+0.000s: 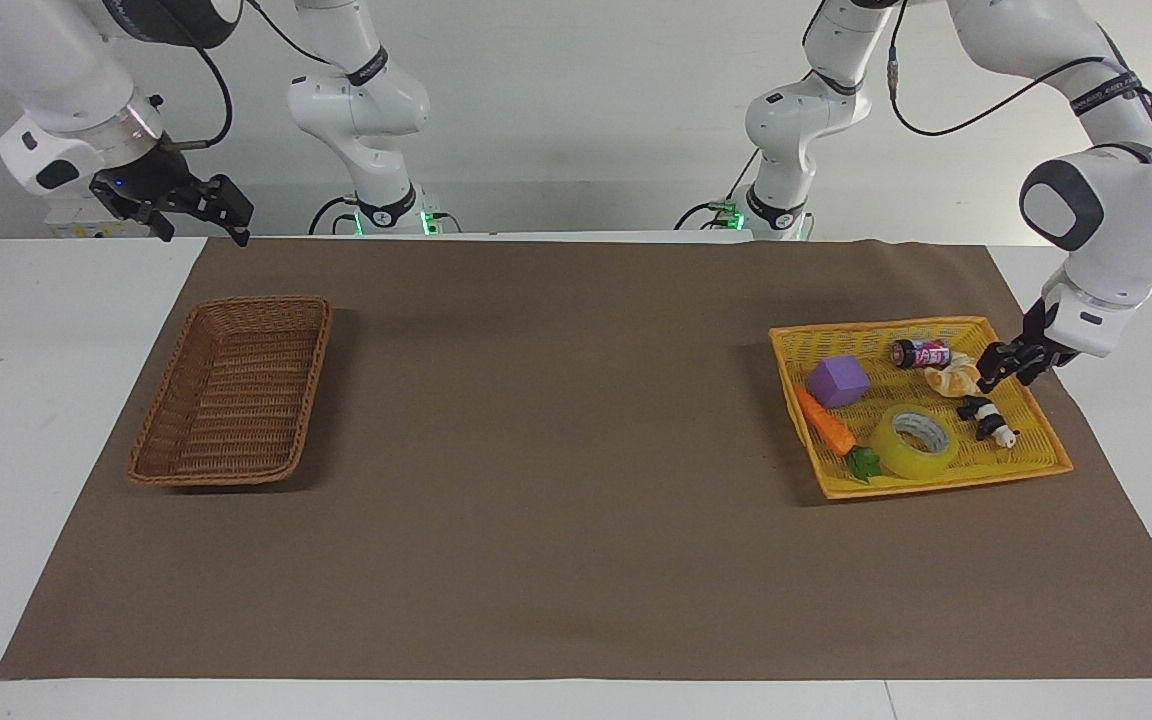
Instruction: Move tape to another basket
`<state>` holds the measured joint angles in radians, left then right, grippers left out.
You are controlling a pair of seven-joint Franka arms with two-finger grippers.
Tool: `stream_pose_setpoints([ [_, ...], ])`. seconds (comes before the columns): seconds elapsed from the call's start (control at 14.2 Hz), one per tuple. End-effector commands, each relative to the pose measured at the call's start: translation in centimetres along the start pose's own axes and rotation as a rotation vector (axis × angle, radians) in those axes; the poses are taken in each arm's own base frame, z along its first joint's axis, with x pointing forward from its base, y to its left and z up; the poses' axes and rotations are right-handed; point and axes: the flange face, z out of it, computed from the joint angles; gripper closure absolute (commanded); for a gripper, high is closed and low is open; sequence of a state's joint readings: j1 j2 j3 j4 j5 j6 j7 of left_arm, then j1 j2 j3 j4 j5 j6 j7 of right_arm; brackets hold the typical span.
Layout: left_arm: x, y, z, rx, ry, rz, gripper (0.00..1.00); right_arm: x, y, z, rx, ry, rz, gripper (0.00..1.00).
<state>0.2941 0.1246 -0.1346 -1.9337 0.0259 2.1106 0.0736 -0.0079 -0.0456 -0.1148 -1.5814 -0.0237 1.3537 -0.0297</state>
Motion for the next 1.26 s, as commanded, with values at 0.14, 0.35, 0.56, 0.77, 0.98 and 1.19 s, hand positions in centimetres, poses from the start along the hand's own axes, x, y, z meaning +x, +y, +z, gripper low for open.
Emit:
stream_pose_setpoints([
  [0.14,0.7,1.2,2.2,0.005,0.038,0.004,0.33,-0.7,0.2,0.1,0.001,0.007,-0.018,0.01],
  [0.35,0.9,2.8,4.4,-0.002,0.033,0.031,0.33,-0.7,0.2,0.1,0.002,0.007,-0.019,0.01],
  [0.56,0.6,3.6,6.6,-0.007,0.032,0.044,0.33,-0.7,0.2,0.1,0.002,0.007,-0.019,0.01],
  [0.77,0.8,3.8,8.4,-0.012,0.028,0.05,0.34,-0.7,0.2,0.1,0.002,0.007,-0.019,0.01],
  [0.98,1.0,3.9,10.8,-0.018,0.02,0.052,0.34,-0.7,0.2,0.1,0.001,0.006,-0.02,0.01],
  [1.19,0.9,3.8,11.0,-0.02,0.011,0.049,0.43,-0.7,0.2,0.1,0.001,0.007,-0.018,0.01],
])
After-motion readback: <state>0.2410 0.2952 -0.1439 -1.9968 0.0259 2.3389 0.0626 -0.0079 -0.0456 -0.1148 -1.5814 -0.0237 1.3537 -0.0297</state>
